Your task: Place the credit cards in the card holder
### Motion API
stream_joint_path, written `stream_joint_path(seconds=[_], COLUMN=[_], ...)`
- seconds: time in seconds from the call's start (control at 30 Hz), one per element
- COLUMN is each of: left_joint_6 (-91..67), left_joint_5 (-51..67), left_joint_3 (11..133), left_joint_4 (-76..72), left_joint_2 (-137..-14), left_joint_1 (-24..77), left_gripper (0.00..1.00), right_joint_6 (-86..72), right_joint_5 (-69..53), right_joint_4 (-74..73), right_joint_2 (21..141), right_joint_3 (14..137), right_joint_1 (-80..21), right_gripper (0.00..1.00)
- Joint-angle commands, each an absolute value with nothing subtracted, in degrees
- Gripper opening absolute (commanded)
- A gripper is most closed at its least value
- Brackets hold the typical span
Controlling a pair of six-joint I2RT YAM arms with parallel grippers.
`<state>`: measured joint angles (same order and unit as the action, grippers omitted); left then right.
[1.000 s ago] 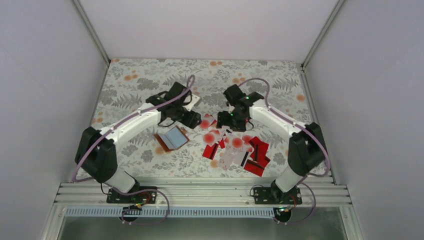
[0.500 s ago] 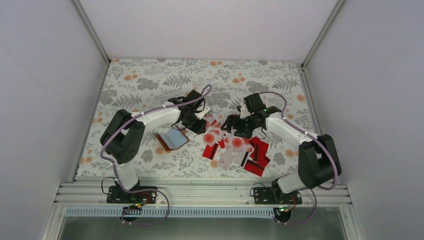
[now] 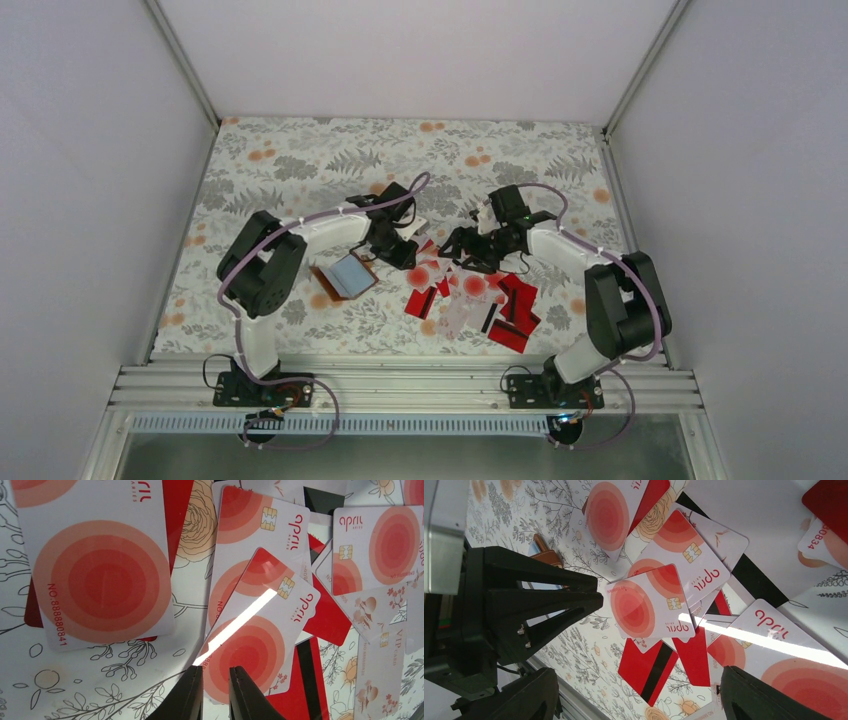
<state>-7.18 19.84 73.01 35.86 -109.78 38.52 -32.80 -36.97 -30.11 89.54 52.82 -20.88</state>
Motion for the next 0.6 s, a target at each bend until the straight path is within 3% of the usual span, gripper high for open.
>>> stream_joint_path(seconds=[0.0, 0.17, 0.57], left_joint_6=[-7.48, -7.84, -9.02], left_joint_5=[20.70, 20.53, 19.07], left_joint_3=[74.34, 74.49, 71.75], left_joint_4=[35.70, 36.31, 35.33], left_joint_2=[-111.80, -112.31, -112.79], left_joint_1=[38.91, 38.93, 38.94], left_gripper=[0.12, 0.06, 0.04], right_joint_6=[-31.23, -30.83, -30.66], right_joint_5=[-38.82, -39.35, -44.47], right_joint_4=[-28.20, -28.12, -24.51], right_joint_2=[90.66, 91.60, 93.42], right_joint_3=[52.21, 52.20, 51.61], right_joint_1=[-20.07, -19.55, -19.25], right_gripper=[0.82, 0.82, 0.82])
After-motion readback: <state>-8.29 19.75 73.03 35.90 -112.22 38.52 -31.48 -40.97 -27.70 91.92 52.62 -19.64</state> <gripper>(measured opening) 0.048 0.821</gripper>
